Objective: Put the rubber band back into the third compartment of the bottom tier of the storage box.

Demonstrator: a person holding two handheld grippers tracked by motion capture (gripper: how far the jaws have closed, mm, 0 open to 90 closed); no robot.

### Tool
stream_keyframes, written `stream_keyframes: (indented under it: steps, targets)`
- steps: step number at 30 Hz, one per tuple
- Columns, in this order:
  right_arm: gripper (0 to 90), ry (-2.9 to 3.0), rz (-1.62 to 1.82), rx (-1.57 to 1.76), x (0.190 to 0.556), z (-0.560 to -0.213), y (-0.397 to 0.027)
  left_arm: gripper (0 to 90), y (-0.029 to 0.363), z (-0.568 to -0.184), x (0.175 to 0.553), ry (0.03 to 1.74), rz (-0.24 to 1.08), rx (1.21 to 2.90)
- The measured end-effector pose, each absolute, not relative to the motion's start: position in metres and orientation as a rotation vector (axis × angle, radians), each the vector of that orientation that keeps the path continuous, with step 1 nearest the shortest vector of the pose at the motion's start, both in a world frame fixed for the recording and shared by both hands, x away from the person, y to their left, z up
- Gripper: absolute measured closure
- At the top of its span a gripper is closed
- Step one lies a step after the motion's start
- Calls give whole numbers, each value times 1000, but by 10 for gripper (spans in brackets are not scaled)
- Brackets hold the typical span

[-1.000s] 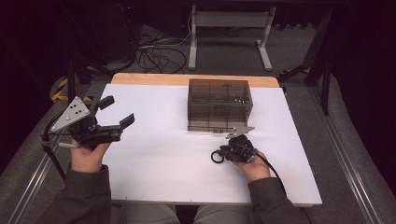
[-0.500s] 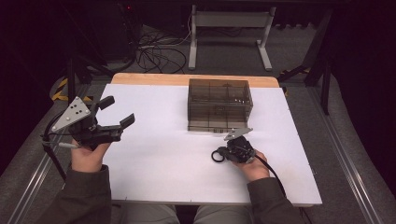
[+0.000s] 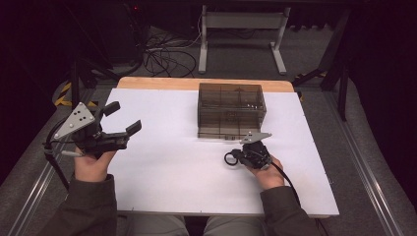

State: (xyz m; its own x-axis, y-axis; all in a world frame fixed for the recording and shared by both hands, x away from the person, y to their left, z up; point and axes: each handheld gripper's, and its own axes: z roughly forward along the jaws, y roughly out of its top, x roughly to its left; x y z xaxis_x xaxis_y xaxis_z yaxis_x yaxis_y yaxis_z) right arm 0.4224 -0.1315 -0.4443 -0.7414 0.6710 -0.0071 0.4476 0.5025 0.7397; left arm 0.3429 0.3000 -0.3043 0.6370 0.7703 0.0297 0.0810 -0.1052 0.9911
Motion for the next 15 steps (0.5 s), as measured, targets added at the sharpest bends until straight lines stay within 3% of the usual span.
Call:
stream_keyframes:
  steps: [15]
  targets:
    - [868,2352,1122,979,426,-437,-139,90,301,-305,340,727,684,1594]
